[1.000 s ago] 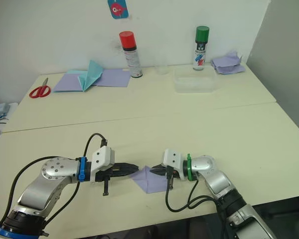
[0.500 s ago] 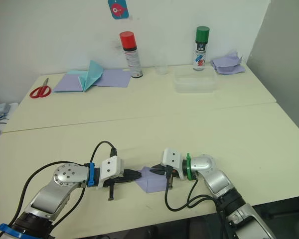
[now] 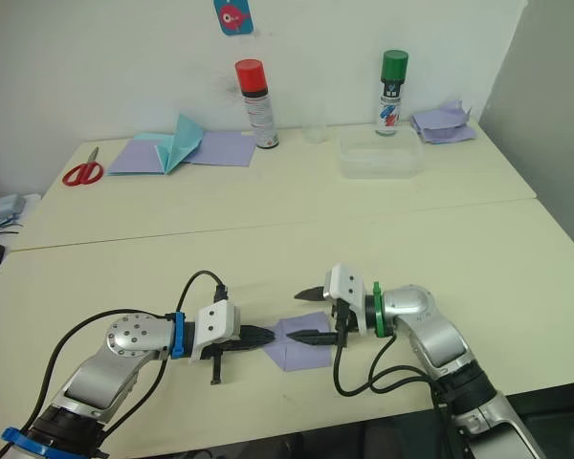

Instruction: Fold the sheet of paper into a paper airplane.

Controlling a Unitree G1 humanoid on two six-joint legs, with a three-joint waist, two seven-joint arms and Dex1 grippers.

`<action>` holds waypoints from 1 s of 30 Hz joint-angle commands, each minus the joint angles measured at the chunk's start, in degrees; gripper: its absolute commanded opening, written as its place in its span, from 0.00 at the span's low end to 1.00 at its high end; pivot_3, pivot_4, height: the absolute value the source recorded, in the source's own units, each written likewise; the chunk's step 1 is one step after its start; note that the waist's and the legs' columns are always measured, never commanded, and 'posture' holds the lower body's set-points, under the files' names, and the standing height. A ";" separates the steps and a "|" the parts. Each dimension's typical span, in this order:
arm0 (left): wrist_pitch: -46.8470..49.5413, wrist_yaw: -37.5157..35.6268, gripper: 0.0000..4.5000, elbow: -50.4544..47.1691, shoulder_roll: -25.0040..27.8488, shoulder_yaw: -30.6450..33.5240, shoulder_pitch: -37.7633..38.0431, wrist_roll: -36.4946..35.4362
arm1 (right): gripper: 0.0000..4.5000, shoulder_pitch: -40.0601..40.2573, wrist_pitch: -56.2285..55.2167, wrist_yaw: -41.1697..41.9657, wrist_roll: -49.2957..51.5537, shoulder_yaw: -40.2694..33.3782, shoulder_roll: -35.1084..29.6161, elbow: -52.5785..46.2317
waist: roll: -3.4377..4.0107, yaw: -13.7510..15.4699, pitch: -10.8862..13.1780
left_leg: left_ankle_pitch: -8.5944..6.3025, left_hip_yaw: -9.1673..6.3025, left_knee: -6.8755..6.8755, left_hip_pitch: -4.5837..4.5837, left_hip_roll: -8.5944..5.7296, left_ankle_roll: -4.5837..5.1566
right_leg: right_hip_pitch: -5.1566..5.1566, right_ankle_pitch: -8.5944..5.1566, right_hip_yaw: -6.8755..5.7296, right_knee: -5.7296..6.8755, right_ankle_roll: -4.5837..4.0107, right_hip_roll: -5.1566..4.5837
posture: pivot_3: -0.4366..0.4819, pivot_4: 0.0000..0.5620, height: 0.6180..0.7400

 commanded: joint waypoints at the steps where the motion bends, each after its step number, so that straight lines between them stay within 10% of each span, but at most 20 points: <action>1: 1.46 -0.59 0.00 1.80 0.40 -2.34 1.35 2.02 | 0.68 -0.95 0.79 -0.26 1.23 0.51 1.42 -0.88 | 0.00 0.02 0.00 | 0.00 0.00 0.00 0.00 0.00 0.00 | 0.00 0.00 0.00 0.00 0.00 0.00 | 0.48 0.27 1.00; 10: 1.78 -1.29 0.00 1.89 1.00 -2.19 0.46 2.11 | 0.01 -2.57 -7.74 -0.55 -10.30 8.95 1.69 9.73 | 0.00 0.03 0.00 | 0.08 0.03 0.00 0.00 -0.03 -0.14 | -0.02 0.00 0.00 0.00 0.00 0.00 | 0.48 0.27 1.00; 30: 1.54 -2.07 0.00 4.53 0.78 -3.47 -1.85 2.83 | 0.01 1.23 -8.93 2.45 -15.25 9.38 -8.34 9.81 | 0.07 0.19 -0.12 | 0.09 0.03 0.01 0.03 -0.06 -0.16 | 0.05 0.00 0.00 -0.01 0.00 0.02 | 0.48 0.27 1.00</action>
